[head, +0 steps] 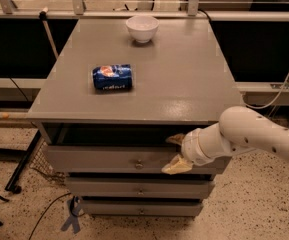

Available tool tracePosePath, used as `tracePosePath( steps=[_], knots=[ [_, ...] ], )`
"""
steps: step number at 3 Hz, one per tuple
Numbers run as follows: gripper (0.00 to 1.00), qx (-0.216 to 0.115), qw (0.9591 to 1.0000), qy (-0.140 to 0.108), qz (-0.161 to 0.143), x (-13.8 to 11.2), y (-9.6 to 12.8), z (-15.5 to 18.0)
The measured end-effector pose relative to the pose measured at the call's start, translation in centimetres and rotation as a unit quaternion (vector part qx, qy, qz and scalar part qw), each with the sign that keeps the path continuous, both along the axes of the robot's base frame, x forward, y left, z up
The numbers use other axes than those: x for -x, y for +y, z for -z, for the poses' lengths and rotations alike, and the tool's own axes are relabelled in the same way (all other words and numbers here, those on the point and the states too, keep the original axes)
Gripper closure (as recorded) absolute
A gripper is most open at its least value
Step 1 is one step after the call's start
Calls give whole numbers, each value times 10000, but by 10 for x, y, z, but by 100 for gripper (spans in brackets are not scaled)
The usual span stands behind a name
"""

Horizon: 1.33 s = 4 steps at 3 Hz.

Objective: Open top drawer

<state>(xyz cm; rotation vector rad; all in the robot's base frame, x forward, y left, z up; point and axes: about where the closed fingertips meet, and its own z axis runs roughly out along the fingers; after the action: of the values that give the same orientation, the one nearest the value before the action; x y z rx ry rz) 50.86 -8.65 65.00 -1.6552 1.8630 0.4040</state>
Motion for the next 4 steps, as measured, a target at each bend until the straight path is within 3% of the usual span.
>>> tracePosePath(
  steps=[2, 3, 4],
  knots=[
    [86, -192, 9994, 167, -233, 13, -1, -6],
    [100, -397, 9983, 303, -285, 25, -4, -9],
    [100, -538, 9974, 381, -283, 41, -5, -11]
  ],
)
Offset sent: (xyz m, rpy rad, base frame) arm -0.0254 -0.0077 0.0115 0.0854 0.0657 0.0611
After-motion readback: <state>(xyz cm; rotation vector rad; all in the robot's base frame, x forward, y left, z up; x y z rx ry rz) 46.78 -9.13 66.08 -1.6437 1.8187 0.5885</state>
